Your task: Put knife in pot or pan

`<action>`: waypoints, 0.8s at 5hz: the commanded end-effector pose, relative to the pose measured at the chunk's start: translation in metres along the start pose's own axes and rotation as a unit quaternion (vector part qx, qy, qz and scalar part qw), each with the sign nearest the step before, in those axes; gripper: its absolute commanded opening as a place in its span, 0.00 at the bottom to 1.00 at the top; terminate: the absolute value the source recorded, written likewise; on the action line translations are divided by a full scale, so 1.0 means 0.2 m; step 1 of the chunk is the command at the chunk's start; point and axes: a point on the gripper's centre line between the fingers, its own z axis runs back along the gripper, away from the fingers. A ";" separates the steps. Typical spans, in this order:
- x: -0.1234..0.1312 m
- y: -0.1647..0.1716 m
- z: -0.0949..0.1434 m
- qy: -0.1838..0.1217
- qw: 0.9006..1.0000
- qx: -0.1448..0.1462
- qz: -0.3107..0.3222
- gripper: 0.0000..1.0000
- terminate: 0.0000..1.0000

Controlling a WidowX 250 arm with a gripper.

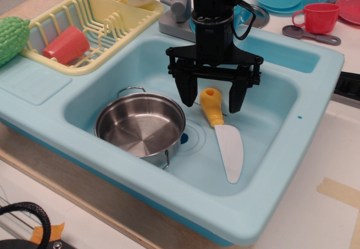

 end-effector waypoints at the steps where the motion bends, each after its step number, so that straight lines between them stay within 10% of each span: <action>1: 0.04 0.01 -0.02 0.000 1.000 -0.015 0.001 1.00 0.00; 2: 0.04 0.01 -0.06 0.008 1.000 -0.023 0.001 1.00 0.00; 3: 0.04 0.01 -0.08 0.011 1.000 -0.027 0.011 0.00 0.00; 4: 0.05 0.00 -0.07 0.023 0.999 -0.024 0.017 0.00 0.00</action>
